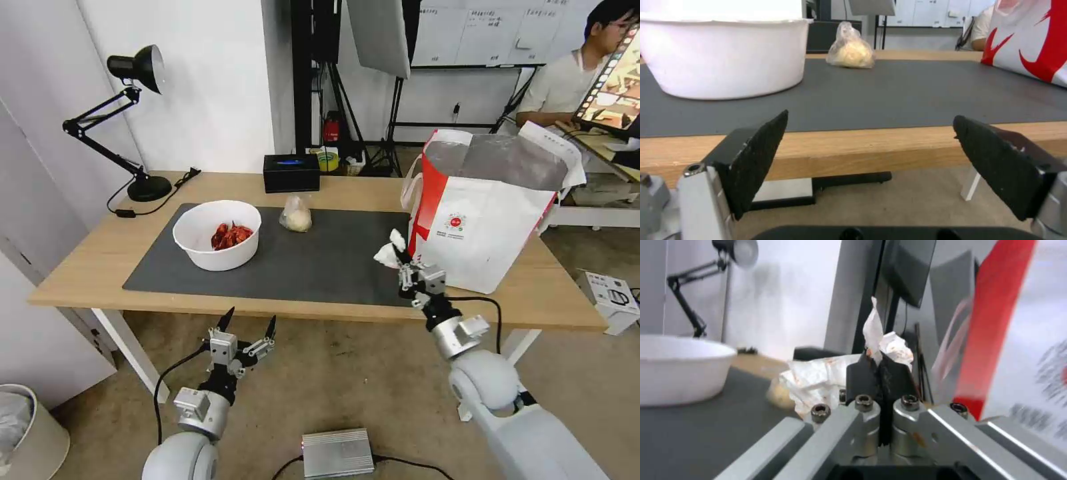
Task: Pick up the trash from the table and place it into the takeout bag.
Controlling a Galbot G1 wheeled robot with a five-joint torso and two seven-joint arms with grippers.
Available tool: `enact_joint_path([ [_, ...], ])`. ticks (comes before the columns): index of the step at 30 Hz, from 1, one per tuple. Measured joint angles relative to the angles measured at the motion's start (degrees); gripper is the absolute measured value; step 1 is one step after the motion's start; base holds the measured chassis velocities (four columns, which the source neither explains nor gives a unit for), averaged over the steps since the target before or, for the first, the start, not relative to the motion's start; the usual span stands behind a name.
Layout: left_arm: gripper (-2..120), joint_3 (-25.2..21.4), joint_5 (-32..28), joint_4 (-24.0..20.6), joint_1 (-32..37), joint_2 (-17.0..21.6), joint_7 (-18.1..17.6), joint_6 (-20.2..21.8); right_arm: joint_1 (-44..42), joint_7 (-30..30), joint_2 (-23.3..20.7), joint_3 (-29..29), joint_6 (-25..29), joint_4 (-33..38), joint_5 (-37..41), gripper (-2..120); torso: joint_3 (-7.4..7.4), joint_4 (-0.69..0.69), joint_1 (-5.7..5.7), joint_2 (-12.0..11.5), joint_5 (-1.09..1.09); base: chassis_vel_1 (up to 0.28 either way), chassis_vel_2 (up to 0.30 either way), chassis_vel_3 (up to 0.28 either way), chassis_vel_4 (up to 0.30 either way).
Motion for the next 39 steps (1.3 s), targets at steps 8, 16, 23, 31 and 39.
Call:
enact_joint_path([
  [8, 100, 0.1, 0.1, 0.0, 0.2, 0.1, 0.1, -0.3, 0.9, 1.0, 0.3, 5.5, 2.5, 2.2, 1.5, 0, 0.0, 0.01, 0.0, 0.0, 0.0, 0.0, 0.0, 0.0, 0.0],
  [16, 100, 0.5, 0.3, 0.0, 0.0, 0.0, 0.2, -0.3, 4.6, 4.1, -1.8, 10.5, 2.5, 2.9, 6.9, 0, 0.0, 0.01, 0.0, 0.0, 0.0, 0.0, 0.0, 0.0, 0.0],
  [23, 100, 1.1, 0.7, 0.3, -0.3, -0.3, 0.2, -0.3, 7.2, 5.7, -4.0, 13.5, 1.1, 3.2, 11.3, 0, 0.0, 0.0, 0.01, 0.0, 0.0, 0.0, 0.0, 0.0, 0.0],
  [31, 100, 1.9, 1.7, 0.2, -0.2, -1.1, 0.2, -0.3, 11.2, 10.1, -7.4, 15.5, -4.7, 3.2, 18.1, 0, 0.0, 0.01, 0.01, 0.0, 0.0, 0.0, 0.0, 0.0, 0.0],
  [39, 100, 1.8, 2.0, -0.4, 0.3, -1.7, 0.1, -0.3, 14.1, 15.4, -10.9, 15.8, -14.7, 3.2, 24.8, 0, 0.0, 0.0, 0.01, 0.0, 0.0, 0.0, 0.0, 0.0, 0.0],
])
